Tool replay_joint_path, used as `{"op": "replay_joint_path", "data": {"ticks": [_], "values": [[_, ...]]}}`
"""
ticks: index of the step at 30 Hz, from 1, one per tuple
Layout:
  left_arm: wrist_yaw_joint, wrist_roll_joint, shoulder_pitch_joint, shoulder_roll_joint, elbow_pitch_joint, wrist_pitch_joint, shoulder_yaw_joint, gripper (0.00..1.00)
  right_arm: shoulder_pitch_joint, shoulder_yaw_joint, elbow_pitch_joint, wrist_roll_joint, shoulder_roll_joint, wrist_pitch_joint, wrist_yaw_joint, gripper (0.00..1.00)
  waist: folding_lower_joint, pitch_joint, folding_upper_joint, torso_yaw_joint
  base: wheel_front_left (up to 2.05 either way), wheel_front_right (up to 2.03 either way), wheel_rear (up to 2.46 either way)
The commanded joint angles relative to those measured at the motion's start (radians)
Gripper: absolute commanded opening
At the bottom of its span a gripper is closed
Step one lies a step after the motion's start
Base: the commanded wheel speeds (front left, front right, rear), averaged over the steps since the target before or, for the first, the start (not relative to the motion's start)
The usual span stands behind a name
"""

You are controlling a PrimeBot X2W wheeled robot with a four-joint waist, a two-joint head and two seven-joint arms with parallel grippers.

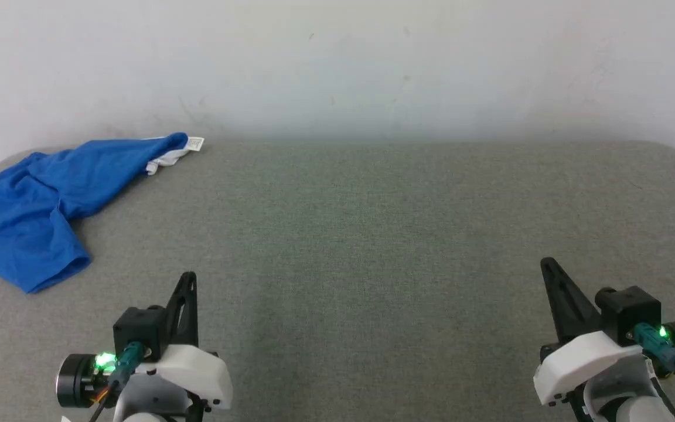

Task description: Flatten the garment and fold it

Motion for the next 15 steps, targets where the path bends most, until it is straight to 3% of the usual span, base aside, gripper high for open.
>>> {"op": "replay_joint_path", "data": {"ticks": [1,15], "values": [[-0.008,0.005,-0.012,-0.005,-0.005,0.000,0.004,0.00,-0.015,0.000,0.002,-0.007,0.004,-0.007,-0.001,0.00,0.0000,0.000,-0.0002,0.000,0.00,0.00,0.00],[-0.008,0.005,-0.012,-0.005,-0.005,0.000,0.004,0.00,-0.015,0.000,0.002,-0.007,0.004,-0.007,-0.001,0.00,0.0000,0.000,-0.0002,0.000,0.00,0.00,0.00]]}}
